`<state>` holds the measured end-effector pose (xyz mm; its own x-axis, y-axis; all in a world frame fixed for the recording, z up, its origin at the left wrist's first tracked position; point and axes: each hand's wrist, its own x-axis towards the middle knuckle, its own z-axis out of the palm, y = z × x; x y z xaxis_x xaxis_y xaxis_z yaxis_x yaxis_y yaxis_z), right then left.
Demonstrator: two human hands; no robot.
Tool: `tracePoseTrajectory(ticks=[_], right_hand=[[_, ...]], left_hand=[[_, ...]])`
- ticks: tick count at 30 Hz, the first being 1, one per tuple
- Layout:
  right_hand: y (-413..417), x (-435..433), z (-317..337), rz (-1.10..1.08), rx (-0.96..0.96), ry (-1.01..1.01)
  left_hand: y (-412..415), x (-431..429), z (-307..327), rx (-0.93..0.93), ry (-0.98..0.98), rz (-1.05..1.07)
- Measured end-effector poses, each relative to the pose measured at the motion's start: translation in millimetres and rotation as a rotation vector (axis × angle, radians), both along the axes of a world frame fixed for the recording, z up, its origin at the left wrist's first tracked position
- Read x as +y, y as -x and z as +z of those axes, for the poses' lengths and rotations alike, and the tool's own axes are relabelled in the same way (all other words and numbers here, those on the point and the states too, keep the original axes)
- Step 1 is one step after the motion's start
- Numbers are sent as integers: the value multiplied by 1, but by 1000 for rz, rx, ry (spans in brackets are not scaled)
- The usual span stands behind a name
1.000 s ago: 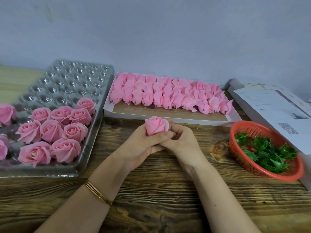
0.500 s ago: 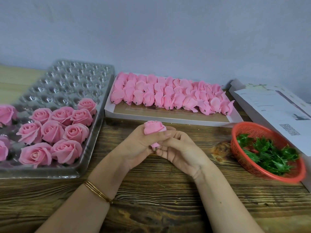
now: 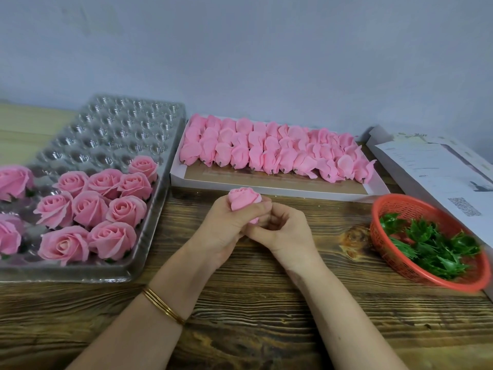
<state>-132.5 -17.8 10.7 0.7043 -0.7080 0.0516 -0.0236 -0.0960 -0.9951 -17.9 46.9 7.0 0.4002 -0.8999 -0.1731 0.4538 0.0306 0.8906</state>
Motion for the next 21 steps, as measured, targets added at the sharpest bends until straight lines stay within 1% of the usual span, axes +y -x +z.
tracePoseTrajectory(ticks=[2,6,9,12,15,17,21], right_hand=[[0,0,1,44,-5,-63],[-1,2,3,100,-45,-253],[0,1,5,135,-62,-352],[4,-5,7,119,-22,-342],[7,-12,9,-24,-66,-376],[6,-14,11,-98,-109,-382],[1,-8,10,-78,-139,-372]], left_hand=[[-1,0,1,-3,3,-26],[-2,1,1,-20,9,-69],[-2,3,1,-58,32,-59],[-1,4,1,-235,41,57],[0,3,-1,-511,17,200],[1,4,-1,-621,37,192],[7,2,-5,-718,29,86]])
